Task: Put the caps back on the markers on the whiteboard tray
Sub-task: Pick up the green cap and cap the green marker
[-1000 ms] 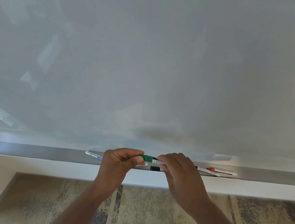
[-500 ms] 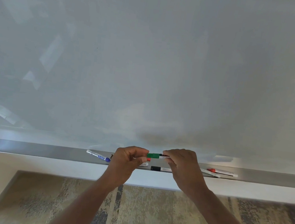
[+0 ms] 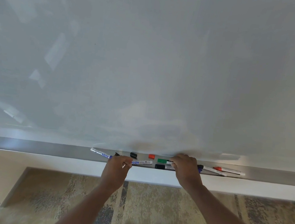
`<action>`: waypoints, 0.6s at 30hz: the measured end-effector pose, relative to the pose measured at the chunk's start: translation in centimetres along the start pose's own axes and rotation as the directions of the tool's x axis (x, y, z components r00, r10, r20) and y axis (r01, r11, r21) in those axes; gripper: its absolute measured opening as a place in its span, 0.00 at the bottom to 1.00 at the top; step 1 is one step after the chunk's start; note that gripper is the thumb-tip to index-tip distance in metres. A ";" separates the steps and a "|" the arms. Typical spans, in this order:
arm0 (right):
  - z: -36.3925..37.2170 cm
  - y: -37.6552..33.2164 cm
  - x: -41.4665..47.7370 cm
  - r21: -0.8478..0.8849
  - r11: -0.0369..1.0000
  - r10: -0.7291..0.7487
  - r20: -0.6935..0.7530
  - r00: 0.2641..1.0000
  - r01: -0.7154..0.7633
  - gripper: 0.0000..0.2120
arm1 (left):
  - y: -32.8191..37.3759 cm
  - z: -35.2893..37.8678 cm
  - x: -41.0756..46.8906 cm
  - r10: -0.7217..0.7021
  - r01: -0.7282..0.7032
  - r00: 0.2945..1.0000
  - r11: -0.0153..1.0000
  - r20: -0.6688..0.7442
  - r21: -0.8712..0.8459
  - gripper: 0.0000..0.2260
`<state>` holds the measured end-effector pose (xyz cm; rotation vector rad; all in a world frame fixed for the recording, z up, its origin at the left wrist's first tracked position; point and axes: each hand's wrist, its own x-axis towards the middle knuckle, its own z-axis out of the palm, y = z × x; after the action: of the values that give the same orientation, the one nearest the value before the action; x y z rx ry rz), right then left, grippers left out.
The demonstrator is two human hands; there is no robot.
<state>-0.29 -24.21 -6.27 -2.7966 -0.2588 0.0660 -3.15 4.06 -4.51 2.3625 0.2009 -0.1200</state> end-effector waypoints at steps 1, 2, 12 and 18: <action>0.1 0.1 0.1 -0.005 1.000 0.007 0.008 1.000 -0.007 0.08 | -0.2 0.2 -0.2 -0.003 0.003 1.000 1.000 -0.001 0.009 0.08; 0.2 0.3 0.3 -0.010 1.000 0.010 0.013 1.000 -0.010 0.08 | -0.4 0.3 -0.3 -0.008 0.008 1.000 1.000 -0.002 0.012 0.09; 0.8 0.7 0.7 -0.171 0.985 0.025 0.059 0.998 -0.015 0.17 | -1.3 1.3 -0.8 -0.043 0.043 0.999 0.997 -0.002 0.058 0.10; 1.1 0.6 0.5 -0.201 0.980 0.014 0.044 0.999 -0.005 0.24 | -1.6 2.1 -1.5 -0.032 0.029 0.999 0.995 0.025 0.091 0.10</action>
<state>0.22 -24.31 -7.52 -2.9997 -0.2769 0.1107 -5.00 3.61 -6.88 2.4473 0.2234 -0.1779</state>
